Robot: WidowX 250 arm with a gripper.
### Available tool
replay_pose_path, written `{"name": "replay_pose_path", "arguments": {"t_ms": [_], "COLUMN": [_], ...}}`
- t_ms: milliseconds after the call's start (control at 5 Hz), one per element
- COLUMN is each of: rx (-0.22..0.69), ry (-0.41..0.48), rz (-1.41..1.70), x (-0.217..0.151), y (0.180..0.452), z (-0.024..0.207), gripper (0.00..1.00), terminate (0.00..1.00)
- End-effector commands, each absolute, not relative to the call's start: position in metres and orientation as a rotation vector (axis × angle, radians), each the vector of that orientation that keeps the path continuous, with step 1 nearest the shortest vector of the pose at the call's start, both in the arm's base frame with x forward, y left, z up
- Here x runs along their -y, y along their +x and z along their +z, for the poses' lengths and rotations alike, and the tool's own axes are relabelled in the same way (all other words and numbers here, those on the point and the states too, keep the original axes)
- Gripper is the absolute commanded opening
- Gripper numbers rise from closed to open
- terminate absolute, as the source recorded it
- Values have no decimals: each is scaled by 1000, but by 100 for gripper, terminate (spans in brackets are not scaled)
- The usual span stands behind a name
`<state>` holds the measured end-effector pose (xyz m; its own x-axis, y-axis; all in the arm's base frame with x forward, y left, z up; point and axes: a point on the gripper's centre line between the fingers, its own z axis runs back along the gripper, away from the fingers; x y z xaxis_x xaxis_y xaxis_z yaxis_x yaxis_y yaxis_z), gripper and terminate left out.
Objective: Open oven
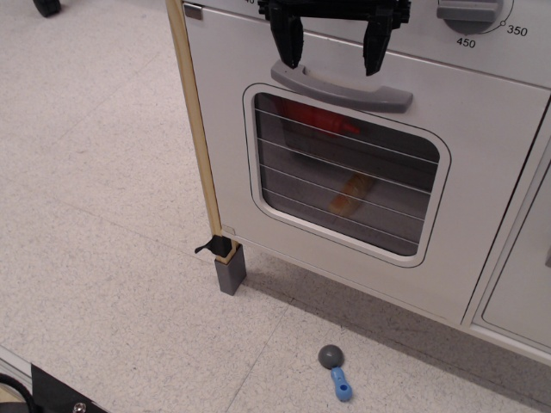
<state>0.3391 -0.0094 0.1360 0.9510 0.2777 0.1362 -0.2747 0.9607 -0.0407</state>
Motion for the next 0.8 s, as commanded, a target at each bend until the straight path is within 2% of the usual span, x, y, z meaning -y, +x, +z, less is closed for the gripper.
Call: {"name": "replay_pose_path", "arguments": {"t_ms": [0,400,600], "rx": [142,241,312], "ry": [-21,-102,-166], "rz": [281,784,1034], "x": [9,-1,-7], "y": [339,322,331], "z": [136,132,128], "gripper": [100,100,100], "terminate": [0,0,0]}}
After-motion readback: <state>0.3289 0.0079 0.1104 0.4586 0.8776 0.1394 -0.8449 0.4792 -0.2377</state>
